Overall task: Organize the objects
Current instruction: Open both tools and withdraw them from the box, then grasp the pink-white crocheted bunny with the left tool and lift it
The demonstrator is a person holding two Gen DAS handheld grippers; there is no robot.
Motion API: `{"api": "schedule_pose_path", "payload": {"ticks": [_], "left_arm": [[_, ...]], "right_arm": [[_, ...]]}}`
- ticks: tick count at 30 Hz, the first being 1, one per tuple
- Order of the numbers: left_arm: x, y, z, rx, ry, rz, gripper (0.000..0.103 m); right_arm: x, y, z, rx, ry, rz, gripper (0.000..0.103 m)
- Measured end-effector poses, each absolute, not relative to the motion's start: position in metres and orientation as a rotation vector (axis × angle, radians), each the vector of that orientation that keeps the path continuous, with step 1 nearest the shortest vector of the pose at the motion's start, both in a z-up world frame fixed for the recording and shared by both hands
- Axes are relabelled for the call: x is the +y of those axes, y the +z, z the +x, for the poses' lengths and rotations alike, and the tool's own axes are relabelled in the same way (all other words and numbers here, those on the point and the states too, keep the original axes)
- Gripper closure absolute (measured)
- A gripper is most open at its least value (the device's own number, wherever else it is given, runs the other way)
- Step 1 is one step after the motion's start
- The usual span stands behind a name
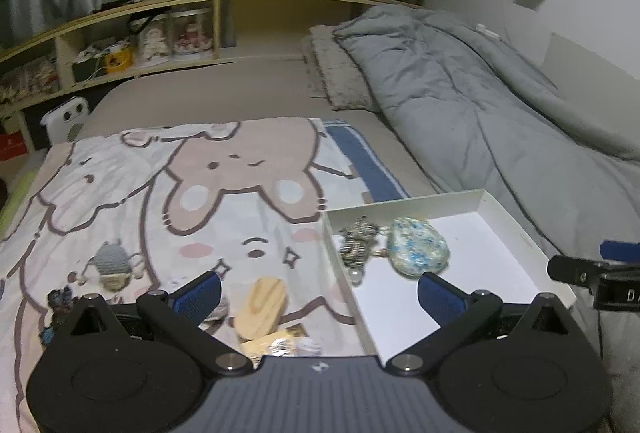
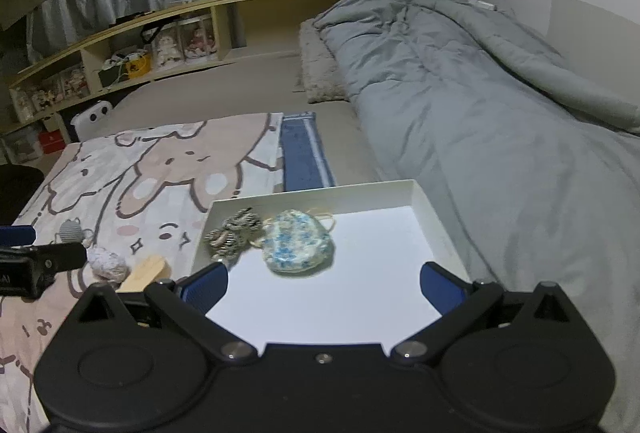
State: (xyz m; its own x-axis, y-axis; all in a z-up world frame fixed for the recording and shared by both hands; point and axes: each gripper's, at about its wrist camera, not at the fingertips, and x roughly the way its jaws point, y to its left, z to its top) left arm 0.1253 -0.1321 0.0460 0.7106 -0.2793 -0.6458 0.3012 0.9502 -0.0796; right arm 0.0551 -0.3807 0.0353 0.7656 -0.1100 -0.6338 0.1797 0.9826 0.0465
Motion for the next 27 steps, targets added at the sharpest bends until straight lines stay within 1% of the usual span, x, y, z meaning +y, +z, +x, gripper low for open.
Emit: {"api": "schedule_pose_path", "payload": {"ticks": [4,13,22,27], "left_arm": [[-0.107,0.046,0.128,0.700,-0.274,-0.002,0.000],[-0.064,0.045,0.130,0.684,-0.196,0.034,0.000],[-0.034,0.026,0.128,0.681,-0.263,0.061,0.000],[-0.031,0.010,0.128,0.668,-0.363,0.120,0.001]], "right_arm": [[-0.364,0.032,0.063,0.674,-0.126,0.107,0.000],[-0.322,0.027,0.081,0.654,-0.052,0.113,0.000],[-0.287,0.027,0.091,0.625,0.052,0.126,0.000],[-0.271,0.022,0.104,0.647,0.032,0.110,0.000]]}}
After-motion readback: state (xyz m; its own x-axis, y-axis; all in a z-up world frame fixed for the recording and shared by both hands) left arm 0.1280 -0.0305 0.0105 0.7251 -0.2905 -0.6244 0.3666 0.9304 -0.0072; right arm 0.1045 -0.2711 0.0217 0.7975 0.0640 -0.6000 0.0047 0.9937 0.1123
